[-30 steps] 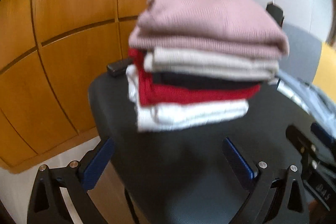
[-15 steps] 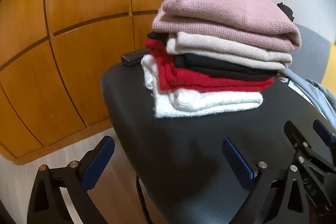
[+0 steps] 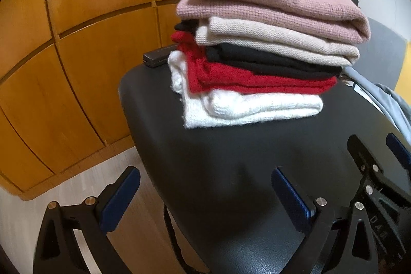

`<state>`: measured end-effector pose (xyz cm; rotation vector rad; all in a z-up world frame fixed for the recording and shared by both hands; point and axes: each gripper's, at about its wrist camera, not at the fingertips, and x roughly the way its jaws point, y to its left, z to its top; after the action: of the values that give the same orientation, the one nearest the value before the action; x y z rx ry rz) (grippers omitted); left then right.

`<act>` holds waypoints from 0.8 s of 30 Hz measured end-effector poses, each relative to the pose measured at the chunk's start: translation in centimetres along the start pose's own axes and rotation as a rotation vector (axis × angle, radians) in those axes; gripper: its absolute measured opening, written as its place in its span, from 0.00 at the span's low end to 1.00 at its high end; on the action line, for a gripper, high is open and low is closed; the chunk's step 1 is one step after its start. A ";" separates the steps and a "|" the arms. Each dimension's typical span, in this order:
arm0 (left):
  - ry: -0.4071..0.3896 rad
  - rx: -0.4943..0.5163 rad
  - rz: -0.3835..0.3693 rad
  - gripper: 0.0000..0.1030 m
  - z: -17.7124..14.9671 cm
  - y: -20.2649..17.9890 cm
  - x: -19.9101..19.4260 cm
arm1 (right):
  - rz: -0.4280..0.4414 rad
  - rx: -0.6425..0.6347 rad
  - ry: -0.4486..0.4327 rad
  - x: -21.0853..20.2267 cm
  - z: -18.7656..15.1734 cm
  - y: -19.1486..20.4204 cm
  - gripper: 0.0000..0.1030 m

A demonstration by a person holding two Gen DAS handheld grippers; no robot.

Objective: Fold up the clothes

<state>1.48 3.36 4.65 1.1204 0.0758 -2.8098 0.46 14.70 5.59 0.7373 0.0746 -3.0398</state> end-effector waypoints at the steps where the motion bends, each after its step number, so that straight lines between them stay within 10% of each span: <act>1: -0.013 0.005 -0.006 1.00 -0.1 -0.1 -0.2 | 0.002 0.006 -0.004 -0.1 0.0 -0.1 0.87; 8: -0.042 -0.055 -0.116 1.00 0.5 0.5 -1.2 | 0.008 0.016 -0.015 -0.2 0.0 -0.3 0.87; 24: -0.033 -0.036 -0.028 1.00 0.6 0.2 -1.3 | 0.008 0.012 -0.014 -0.1 0.0 -0.1 0.87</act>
<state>2.05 3.19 5.93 1.0741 0.1396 -2.8385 0.58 14.84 5.62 0.7159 0.0538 -3.0396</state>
